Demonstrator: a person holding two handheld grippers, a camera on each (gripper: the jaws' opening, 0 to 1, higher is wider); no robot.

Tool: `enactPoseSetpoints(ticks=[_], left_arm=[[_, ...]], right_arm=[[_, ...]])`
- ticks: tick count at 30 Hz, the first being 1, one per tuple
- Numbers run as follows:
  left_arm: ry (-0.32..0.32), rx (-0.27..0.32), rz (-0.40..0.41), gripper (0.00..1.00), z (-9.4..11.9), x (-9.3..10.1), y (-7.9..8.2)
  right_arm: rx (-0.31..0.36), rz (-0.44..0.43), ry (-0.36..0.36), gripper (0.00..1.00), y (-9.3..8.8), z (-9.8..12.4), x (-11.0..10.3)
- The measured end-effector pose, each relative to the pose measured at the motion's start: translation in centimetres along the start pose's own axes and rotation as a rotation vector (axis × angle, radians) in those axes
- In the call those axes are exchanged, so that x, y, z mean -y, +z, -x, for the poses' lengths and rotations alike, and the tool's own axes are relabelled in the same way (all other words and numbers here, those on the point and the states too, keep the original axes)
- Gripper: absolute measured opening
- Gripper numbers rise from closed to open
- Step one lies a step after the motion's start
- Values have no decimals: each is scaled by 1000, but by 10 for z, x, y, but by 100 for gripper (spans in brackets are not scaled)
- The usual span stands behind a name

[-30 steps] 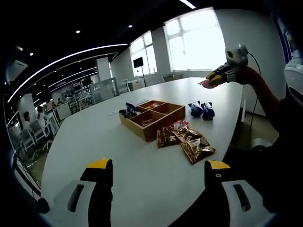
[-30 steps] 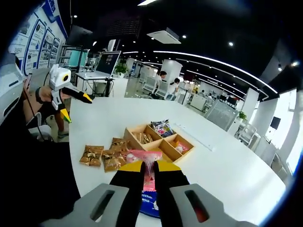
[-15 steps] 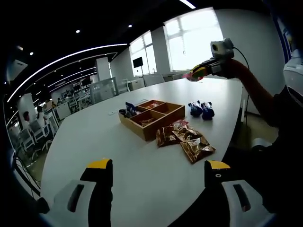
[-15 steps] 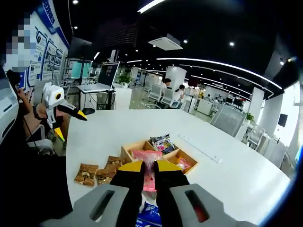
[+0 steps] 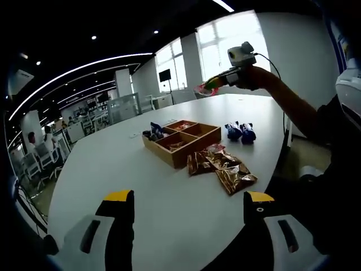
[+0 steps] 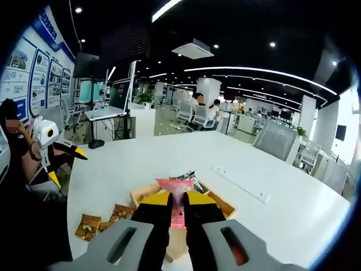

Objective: Pick up the scattered marshmallows, QQ candies, Oreo cookies, and mixed nuts on the table and sort them into separate containers

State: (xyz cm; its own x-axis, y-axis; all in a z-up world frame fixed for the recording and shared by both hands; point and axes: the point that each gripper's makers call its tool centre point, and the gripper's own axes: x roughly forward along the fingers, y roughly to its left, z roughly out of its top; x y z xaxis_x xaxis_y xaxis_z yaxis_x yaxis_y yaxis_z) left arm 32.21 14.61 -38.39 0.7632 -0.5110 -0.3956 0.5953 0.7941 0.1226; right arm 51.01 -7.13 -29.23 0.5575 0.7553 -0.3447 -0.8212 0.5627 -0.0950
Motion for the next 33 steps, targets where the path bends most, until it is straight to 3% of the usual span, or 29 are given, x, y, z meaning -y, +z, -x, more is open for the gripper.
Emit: enactPoseSetpoints(ticks=[17,28,33], left_arm=[[12,-4,7,83,1,-7,-2],[12,-23,3,83,0,-9,-7],[16,-23,7,83,1,-11,-8]], right_arm=[[-94,-196,-25,5,-38,-87,50],[-142,-299,-25,5,-67,-120,51],[-132,-389,-20,5,-76,-127,50]])
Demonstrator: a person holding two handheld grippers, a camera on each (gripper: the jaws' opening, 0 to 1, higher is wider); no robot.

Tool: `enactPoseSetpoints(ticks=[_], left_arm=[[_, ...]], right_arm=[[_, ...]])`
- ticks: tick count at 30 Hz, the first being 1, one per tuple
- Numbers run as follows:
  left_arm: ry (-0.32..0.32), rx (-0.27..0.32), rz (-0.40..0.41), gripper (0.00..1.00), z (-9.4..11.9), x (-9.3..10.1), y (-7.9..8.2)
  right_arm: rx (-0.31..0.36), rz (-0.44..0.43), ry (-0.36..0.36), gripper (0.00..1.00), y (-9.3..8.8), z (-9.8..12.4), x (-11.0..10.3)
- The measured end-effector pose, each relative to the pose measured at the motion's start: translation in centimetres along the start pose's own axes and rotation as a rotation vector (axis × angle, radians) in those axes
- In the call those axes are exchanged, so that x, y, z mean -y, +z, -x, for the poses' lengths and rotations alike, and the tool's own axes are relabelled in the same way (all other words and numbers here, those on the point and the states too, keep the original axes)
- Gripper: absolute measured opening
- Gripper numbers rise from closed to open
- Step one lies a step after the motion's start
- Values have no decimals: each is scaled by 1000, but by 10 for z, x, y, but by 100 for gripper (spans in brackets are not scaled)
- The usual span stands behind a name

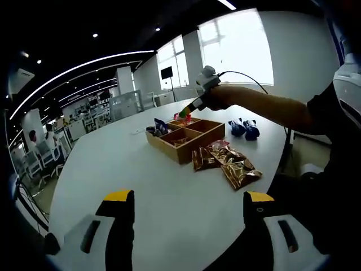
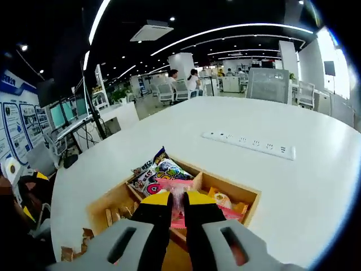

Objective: Pick up the scattered marshmallows, QQ candies, Oreo cookies, and mixed nuts on the table and sort them into separate containers

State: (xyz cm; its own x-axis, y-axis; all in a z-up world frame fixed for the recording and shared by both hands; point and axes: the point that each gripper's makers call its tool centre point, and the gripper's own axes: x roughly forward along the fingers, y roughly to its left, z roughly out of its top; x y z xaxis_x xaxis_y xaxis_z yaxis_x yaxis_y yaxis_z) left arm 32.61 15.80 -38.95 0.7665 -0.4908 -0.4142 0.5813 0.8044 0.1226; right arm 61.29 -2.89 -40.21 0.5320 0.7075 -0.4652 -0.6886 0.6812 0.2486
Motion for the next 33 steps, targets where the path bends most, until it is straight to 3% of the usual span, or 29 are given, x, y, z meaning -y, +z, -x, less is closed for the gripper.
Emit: enactPoseSetpoints(ticks=[2,13,16,18,23,26,33], left_arm=[[2,-1,0,83,0,-1,0],[4,-7,-4,82,0,-2,-3],[2,-15,-5,82,-1,-1,-6],[-1,-14,-5,82,-1,0,-6],[2,-6,-1,82,1,0,-4],[3,-3,-1,82,2,1,-4],[11,-3,2,82,5,-1,-5]], right_arm=[[6,-43,15,5,-2,-3,-1],[-18,-33,-10,6,-11,-5,-1],[-27,5,-33,7,-13,-4,-2],[-52,117,-67,10,-14,-3,-3],[-75,240,-138,17,-11,-3,0],[-91,278,-196,20,-10,-1,9],[-89,269,-207,23,-10,0,13]])
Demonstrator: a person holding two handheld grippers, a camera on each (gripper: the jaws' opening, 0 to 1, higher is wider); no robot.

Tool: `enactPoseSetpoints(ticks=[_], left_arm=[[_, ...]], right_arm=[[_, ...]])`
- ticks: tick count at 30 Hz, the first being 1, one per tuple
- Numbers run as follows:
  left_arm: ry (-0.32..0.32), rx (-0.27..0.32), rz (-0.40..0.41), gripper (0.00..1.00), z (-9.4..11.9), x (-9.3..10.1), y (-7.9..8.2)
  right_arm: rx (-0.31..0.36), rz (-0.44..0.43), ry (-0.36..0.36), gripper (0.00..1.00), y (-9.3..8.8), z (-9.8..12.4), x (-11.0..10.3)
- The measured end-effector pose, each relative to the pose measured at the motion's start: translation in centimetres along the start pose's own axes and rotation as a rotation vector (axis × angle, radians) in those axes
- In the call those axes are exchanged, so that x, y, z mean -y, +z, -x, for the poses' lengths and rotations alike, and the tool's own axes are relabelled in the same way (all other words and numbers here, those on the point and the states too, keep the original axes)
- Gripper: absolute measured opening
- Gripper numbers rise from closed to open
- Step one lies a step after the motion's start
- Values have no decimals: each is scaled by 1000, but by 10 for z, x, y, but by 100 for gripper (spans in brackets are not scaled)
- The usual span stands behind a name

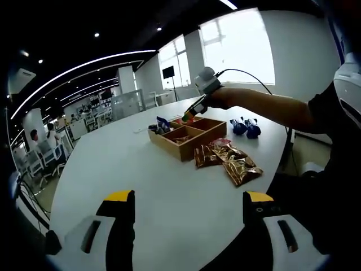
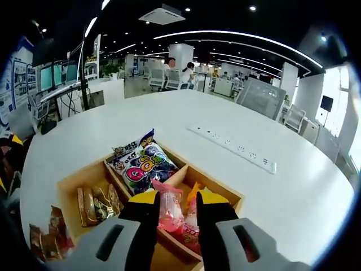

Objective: Pick up the scattered marshmallows, QQ candies, Oreo cookies, and mixed nuts on the table and sort them into separate containers

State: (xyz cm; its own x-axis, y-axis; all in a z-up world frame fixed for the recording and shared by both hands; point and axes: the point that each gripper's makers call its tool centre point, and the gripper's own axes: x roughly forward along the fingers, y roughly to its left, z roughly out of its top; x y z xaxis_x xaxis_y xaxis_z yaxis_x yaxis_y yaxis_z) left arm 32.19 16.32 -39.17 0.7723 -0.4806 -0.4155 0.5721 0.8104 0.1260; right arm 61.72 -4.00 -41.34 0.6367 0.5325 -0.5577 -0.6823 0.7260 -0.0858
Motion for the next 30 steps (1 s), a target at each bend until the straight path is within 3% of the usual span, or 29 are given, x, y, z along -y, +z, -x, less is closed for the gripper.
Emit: enactPoseSetpoints(ticks=[12,30], left_arm=[[-1,0,2,82,-1,-1,0],[3,0,0,82,0,0,0]], right_arm=[[4,-29,-26,25,0,11,12],[-35,-34,-37,26,-12,-5,13]])
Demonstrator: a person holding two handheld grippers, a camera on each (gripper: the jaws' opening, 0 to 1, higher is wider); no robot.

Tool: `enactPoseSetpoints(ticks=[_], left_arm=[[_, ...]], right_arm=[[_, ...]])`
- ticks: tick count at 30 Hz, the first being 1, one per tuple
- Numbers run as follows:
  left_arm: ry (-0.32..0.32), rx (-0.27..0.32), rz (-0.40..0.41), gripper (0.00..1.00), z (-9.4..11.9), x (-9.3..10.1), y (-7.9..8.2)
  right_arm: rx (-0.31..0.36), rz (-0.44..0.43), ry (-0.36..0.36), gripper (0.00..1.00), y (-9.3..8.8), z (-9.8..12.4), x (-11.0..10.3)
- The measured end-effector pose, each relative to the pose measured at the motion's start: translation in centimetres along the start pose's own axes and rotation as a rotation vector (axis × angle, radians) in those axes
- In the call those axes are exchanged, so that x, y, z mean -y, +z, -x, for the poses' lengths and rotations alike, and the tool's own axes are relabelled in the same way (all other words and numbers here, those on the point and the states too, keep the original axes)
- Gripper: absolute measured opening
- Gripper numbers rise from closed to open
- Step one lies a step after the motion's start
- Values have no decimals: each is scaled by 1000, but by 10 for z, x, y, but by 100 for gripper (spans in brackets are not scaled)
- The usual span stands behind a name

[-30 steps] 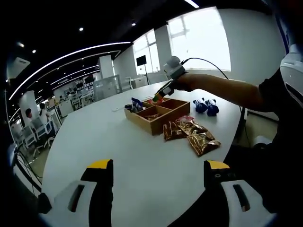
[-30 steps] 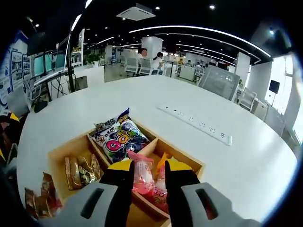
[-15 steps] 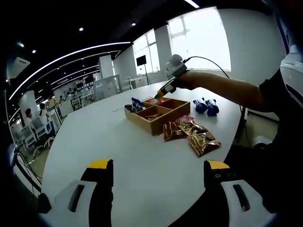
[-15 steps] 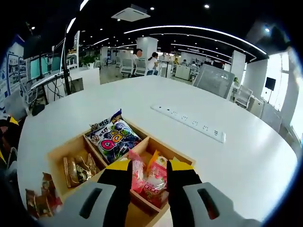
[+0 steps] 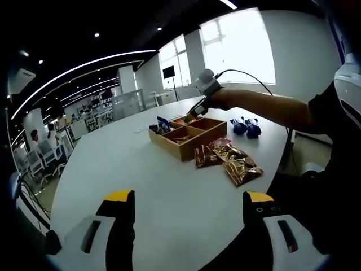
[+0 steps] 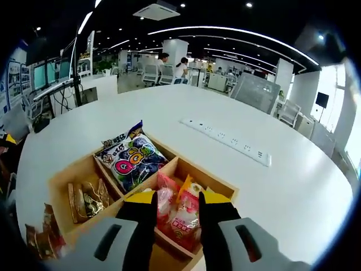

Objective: Pick up the scattered marshmallows, QQ candies, Oreo cookies, and mixed nuts on the table and sort them into separate containers

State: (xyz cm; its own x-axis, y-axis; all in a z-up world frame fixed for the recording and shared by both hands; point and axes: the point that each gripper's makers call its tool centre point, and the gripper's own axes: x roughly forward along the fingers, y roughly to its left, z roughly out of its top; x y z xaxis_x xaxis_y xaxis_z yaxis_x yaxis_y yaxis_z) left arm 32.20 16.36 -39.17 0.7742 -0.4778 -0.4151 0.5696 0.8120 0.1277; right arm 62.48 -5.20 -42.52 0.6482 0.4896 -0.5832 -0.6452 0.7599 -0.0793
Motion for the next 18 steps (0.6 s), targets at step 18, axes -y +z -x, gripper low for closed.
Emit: enactPoseSetpoints(ticks=[18], left_arm=[[-5,-2,-5,82,-2,3,0]], right_arm=[[29,-67,24,48,5,19,-5]])
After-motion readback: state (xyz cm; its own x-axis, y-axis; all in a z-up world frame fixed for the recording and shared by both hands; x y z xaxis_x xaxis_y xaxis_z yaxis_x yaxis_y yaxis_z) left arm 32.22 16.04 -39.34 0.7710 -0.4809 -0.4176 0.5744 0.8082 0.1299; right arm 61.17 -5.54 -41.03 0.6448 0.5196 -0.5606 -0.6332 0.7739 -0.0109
